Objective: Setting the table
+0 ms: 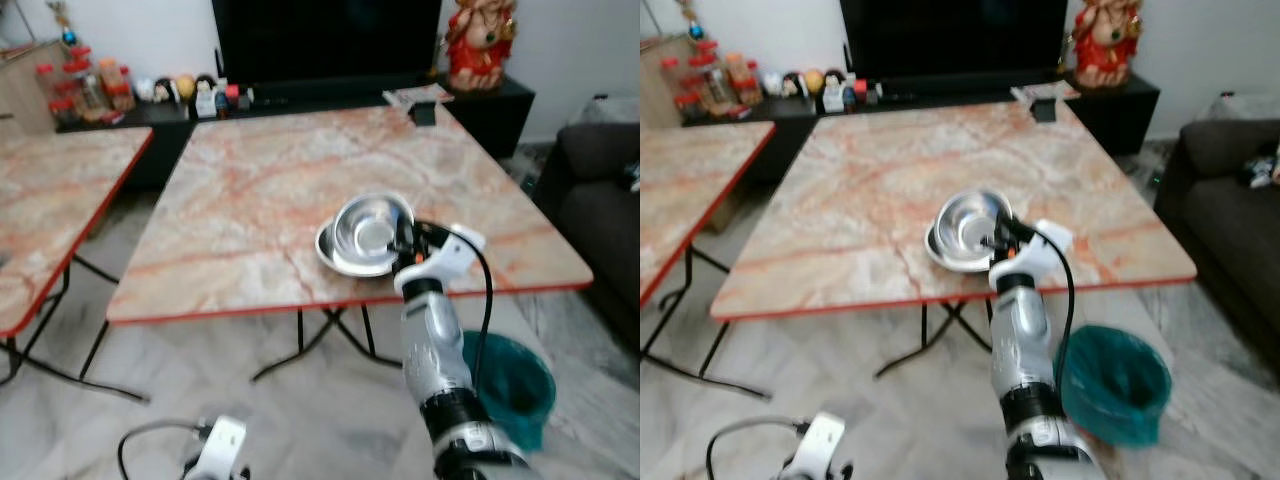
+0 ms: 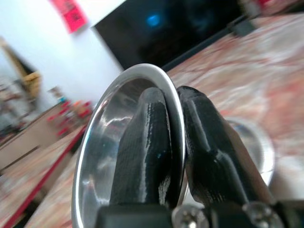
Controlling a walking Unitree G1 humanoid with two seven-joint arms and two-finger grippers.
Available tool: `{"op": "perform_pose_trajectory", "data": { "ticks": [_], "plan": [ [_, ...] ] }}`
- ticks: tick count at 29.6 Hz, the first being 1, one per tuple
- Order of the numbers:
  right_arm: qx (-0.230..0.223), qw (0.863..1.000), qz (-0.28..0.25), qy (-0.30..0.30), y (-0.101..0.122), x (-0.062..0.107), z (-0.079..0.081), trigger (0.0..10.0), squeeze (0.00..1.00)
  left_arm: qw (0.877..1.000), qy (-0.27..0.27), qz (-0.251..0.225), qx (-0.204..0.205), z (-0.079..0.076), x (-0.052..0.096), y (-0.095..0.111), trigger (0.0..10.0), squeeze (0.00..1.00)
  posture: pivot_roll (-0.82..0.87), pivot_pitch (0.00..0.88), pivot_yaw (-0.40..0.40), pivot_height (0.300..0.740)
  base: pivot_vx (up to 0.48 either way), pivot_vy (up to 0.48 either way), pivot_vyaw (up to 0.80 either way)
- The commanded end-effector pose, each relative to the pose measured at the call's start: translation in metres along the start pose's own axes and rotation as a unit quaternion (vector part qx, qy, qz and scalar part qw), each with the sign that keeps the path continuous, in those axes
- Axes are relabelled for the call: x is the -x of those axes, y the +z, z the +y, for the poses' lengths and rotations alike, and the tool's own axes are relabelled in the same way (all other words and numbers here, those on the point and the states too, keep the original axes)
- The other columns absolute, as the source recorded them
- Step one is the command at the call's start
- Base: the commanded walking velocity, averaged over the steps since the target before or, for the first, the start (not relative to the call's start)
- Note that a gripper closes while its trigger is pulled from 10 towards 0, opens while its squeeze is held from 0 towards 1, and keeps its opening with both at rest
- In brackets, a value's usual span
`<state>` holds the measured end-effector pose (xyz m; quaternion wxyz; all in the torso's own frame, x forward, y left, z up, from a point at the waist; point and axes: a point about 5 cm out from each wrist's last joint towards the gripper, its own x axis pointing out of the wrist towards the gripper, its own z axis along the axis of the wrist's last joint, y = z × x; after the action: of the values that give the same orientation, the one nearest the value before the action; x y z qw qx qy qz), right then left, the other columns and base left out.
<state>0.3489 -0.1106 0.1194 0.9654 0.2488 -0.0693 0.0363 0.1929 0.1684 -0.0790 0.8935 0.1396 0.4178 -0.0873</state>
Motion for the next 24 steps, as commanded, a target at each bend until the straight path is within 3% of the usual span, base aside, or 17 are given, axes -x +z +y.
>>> {"op": "perform_pose_trajectory", "data": {
  "ticks": [1,3,19,24],
  "plan": [
    [0.003,1.0,-0.009,0.021,0.004,-0.005,0.014,10.0,0.0,1.0,0.002,0.003,-0.001,-0.0001,0.0006,-0.0027,10.0,0.0,0.03,0.0,0.05,0.74,0.277,0.0,0.57],
    [0.001,1.0,-0.009,0.021,0.0039,-0.0049,0.0141,10.0,0.0,1.0,0.002,0.003,-0.001,0.0001,0.0006,-0.0026,10.0,0.0,0.03,0.0,0.05,0.74,0.277,0.0,0.8],
    [0.003,1.0,-0.008,0.023,0.0036,-0.0046,0.0145,10.0,0.0,1.0,0.002,0.003,-0.002,0.0,0.0005,-0.0021,10.0,0.0,0.03,0.0,0.051,0.74,0.29,0.0,0.0],
    [-0.007,1.0,-0.009,0.021,0.0037,-0.0048,0.0148,10.0,0.0,1.0,0.002,0.002,-0.001,-0.0001,0.0005,-0.002,10.0,0.0,0.03,0.0,0.05,0.74,0.295,0.0,0.64]
  ]
}}
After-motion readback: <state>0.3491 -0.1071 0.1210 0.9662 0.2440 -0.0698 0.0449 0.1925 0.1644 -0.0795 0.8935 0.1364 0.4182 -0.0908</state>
